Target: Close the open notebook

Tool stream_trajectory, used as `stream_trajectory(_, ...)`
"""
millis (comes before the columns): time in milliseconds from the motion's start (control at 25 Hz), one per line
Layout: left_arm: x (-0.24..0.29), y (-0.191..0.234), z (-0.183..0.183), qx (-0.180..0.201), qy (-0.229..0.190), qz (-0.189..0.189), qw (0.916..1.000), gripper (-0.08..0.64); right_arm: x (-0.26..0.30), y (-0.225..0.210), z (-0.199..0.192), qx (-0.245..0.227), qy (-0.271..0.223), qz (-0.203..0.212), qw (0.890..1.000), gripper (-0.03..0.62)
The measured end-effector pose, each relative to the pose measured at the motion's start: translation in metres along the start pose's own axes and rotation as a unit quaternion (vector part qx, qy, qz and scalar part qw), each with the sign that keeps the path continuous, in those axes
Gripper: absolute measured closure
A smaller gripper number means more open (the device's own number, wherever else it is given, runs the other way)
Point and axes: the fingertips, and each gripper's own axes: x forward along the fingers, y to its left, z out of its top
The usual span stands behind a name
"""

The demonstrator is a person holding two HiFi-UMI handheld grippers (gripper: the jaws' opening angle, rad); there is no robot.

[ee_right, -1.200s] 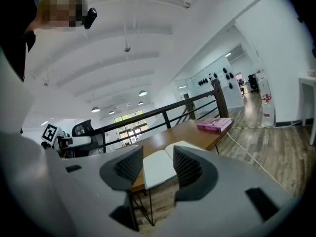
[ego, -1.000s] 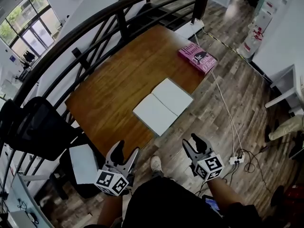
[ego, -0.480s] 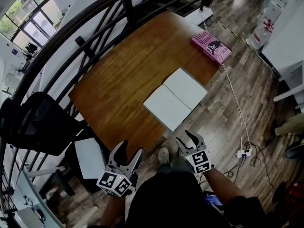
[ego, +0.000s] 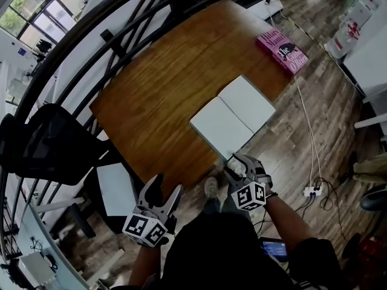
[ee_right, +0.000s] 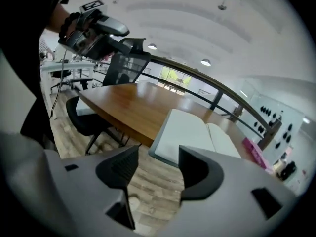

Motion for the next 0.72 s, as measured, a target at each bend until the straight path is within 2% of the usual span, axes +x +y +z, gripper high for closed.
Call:
stream_trajectory(80,0.000,0.003,-0.001,-0.004,0.001,0.001,1.0000,0.267,0.009,0.004,-0.003,-0.040,0.011,0.009,0.999,0.331)
stream_trajectory(160,0.000,0.006,-0.004,-0.005,0.003,0.003,1.0000,0.268,0.017,0.006,-0.007,-0.058,0.023,0.015,0.998,0.333)
stream_trajectory(440,-0.004,0.011,-0.009,-0.025,0.005,0.018,0.9995,0.268,0.022,0.000,-0.005,-0.123,0.033,-0.003,0.992,0.388)
stream_trajectory(720,0.001,0.011,-0.008,-0.032,0.003,0.019,0.9993,0.276,0.020,0.002,0.001,-0.117,0.020,0.017,0.993,0.472)
